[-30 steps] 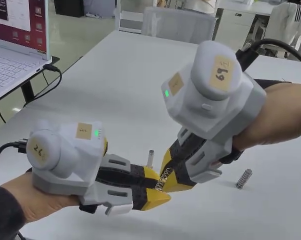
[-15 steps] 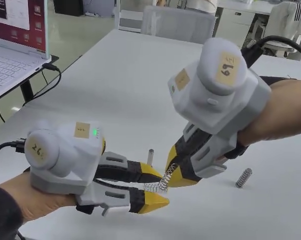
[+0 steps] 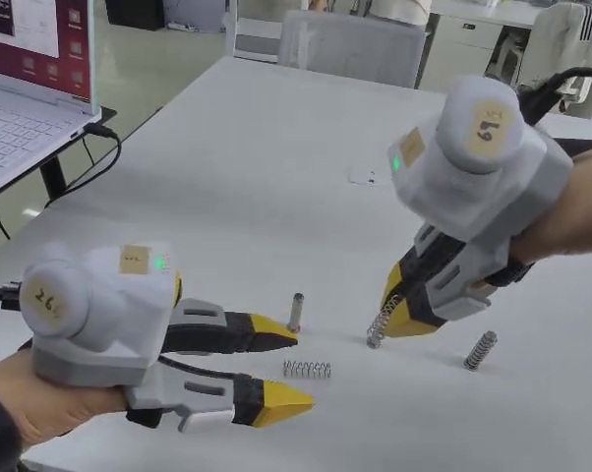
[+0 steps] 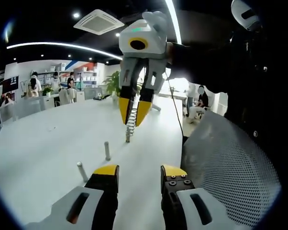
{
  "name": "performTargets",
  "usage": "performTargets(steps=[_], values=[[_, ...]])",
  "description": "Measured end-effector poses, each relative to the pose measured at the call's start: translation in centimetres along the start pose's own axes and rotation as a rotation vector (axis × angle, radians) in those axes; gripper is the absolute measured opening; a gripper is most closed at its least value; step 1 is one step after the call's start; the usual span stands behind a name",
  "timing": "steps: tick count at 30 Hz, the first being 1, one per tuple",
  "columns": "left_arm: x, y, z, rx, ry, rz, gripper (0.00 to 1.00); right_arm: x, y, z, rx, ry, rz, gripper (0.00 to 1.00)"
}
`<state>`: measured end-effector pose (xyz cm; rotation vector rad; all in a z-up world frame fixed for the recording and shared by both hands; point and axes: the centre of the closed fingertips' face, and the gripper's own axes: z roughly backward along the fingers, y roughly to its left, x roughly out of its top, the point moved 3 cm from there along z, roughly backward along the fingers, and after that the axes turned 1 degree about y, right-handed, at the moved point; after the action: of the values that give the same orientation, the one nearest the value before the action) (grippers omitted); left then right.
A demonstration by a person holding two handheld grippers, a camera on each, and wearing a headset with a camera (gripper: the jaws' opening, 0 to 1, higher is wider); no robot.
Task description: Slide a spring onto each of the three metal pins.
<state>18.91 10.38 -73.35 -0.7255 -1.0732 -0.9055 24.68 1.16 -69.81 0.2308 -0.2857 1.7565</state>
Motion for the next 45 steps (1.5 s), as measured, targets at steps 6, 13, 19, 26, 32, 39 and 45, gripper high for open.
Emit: performTargets(steps=[6,13,19,26,32,39,45], values=[[-0.4,0.4,0.6,0.032,-0.001,0.019,0.34,-1.8,-1.5,0.2,-0.048,0.040,-0.035,0.09],[-0.9,0.9,1.2,0.066,0.001,0.039,0.43,-2.8,-2.9,-0.1,-0.072,0.055,-0.071,0.09],[-1.2,1.3,1.7,0.099,0.001,0.058,0.52,-3.0,-4.0,-0.8,-0.097,0.070,-0.073,0.09],[-1.6,1.6,2.1,0.133,-0.005,0.075,0.62,-3.3,-5.1,-2.1,-0.105,0.089,-0.068,0.09],[-1.6,1.9,2.4,0.155,-0.020,0.080,0.68,-3.7,-5.7,-2.9,-0.102,0.100,-0.066,0.09],[-1.8,2.2,2.6,0.175,-0.016,0.079,0.75,-3.7,-6.0,-3.8,-0.088,0.097,-0.065,0.09],[-1.8,2.5,2.7,0.192,-0.012,0.063,0.78,-3.9,-6.1,-4.4,-0.073,0.109,-0.068,0.09]])
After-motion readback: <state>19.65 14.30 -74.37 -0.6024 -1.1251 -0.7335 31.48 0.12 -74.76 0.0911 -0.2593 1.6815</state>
